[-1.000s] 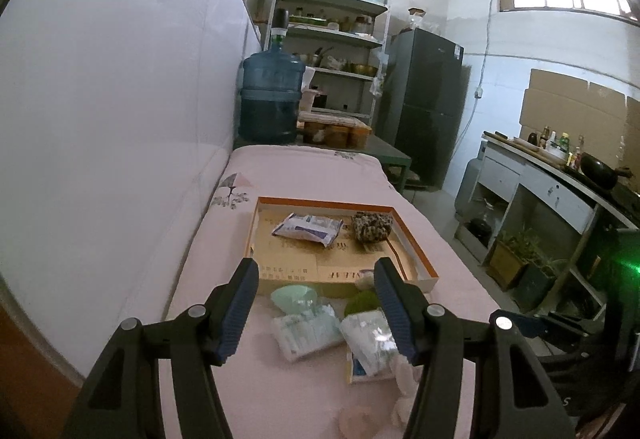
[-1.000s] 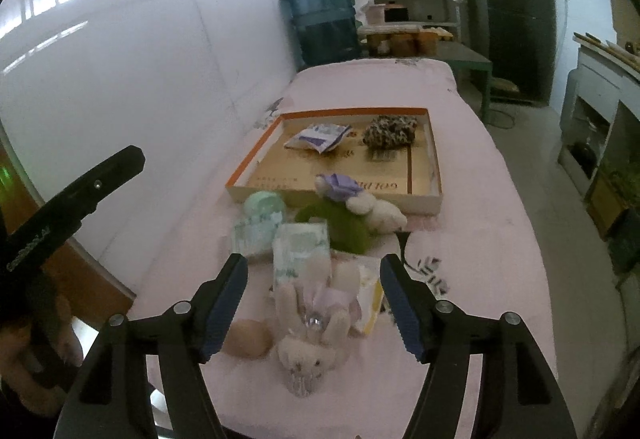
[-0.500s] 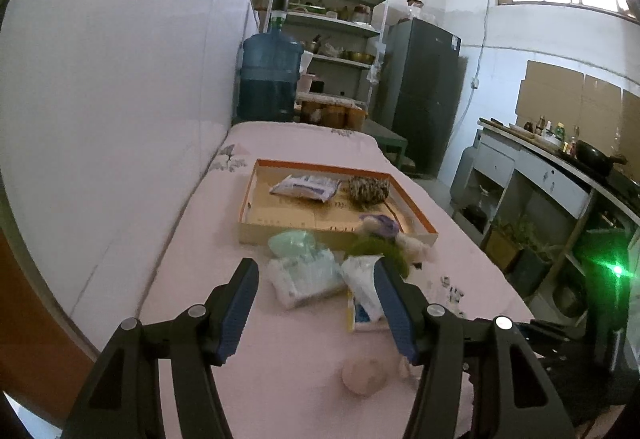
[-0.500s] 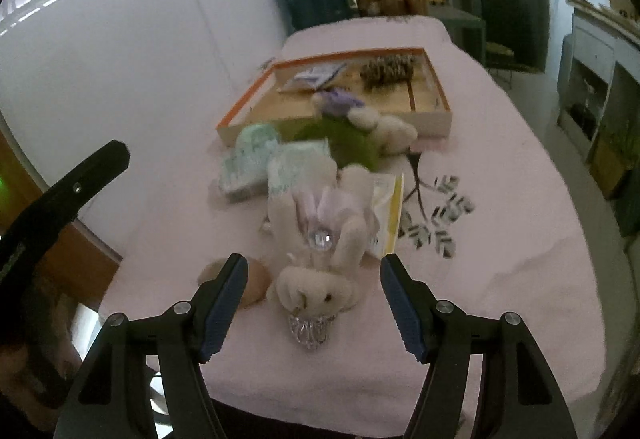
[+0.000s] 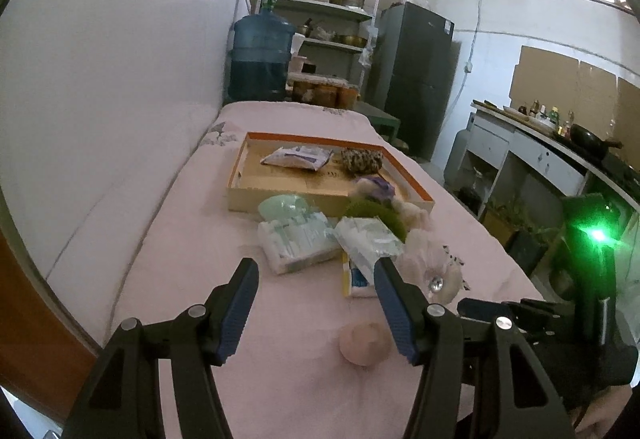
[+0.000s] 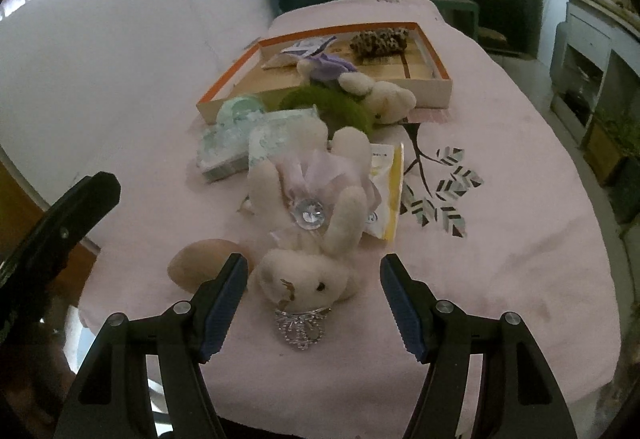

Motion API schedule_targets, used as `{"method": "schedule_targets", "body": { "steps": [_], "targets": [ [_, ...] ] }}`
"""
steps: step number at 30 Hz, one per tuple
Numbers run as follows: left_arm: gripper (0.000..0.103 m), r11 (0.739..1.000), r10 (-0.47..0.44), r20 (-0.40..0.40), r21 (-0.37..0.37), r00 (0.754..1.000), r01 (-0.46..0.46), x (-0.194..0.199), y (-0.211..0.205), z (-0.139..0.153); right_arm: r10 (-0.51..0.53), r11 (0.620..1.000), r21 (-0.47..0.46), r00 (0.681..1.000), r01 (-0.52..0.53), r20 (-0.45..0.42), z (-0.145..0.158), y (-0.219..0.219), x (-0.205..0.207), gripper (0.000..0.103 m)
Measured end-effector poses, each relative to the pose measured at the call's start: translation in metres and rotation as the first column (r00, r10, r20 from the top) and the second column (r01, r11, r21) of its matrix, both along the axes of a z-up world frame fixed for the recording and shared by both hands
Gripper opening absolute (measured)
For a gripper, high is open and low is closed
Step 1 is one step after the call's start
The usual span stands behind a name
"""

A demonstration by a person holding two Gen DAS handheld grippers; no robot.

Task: Organize soft objects
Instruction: 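Grasp the beige ball with the left gripper while the right gripper grasps the plush bunny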

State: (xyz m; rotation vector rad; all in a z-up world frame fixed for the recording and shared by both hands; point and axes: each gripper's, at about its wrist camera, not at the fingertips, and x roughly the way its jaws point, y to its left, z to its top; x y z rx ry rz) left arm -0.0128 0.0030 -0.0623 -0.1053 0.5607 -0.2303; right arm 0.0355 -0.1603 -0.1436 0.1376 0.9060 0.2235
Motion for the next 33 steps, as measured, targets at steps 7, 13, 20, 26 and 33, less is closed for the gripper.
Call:
{"method": "schedule_targets", "body": {
  "steps": [7,13,20,26,33],
  "targets": [
    [0.06,1.0,-0.019,-0.025,0.003,1.0,0.019,0.001,-0.004,-0.009,0.0,1.0,-0.023,1.0,0.0,-0.011,-0.007,0.001,0.003,0.07],
    [0.06,0.999,-0.032,-0.041,0.015,0.999,0.033,0.002,-0.007,-0.014,-0.005,0.999,-0.045,1.0,0.005,0.001,-0.008,0.001,0.003,0.068],
    [0.06,0.998,-0.056,-0.059,0.019,0.997,0.058,0.003,-0.013,-0.02,0.006,0.997,-0.075,1.0,-0.003,0.028,-0.001,0.002,0.0,0.044],
    [0.06,0.995,-0.093,-0.079,0.023,0.992,0.096,0.003,-0.019,-0.027,-0.038,0.997,-0.062,0.996,0.044,0.083,0.014,-0.018,-0.006,0.044],
    [0.06,0.99,-0.126,-0.136,0.039,0.983,0.133,0.008,-0.035,-0.043,-0.071,0.996,-0.042,0.994,0.075,0.088,0.02,-0.036,-0.006,0.044]
  ]
}}
